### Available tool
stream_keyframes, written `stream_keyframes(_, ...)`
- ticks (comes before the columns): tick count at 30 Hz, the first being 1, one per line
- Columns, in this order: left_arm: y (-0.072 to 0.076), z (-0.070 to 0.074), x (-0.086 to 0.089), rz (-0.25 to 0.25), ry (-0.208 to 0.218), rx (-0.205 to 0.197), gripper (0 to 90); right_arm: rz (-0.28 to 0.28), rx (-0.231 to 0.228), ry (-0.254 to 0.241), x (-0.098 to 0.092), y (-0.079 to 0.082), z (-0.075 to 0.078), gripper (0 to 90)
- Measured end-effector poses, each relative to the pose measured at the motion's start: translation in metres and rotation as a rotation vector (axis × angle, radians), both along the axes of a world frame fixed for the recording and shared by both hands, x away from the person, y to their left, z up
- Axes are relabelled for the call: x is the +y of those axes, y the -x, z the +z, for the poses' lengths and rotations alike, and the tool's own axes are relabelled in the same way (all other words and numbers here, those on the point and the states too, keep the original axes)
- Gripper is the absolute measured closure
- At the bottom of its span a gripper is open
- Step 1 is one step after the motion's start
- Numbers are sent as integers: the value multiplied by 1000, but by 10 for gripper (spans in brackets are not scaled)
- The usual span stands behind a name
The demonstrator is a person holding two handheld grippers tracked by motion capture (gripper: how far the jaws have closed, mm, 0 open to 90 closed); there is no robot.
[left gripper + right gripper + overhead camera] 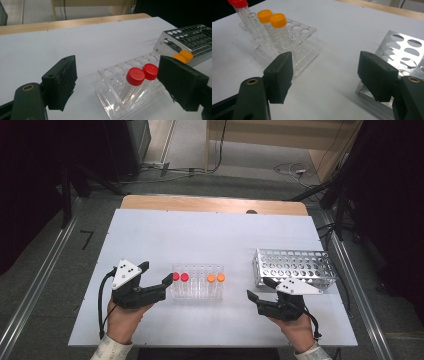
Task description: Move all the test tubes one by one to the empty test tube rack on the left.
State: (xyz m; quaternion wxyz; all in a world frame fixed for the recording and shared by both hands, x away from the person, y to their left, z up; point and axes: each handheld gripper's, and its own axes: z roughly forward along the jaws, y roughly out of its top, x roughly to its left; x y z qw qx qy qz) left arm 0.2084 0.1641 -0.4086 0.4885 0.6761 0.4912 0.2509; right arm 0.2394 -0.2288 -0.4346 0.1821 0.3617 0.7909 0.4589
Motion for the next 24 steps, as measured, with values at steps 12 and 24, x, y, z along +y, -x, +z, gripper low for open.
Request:
stream_keyframes(12,6,-10,15,42,-7,5,165,-28,-10,1,-13,1,0,267)
stream_keyframes(24,14,-22,29,102,-54,4,164,-62,-24,3,-26,3,-2,263)
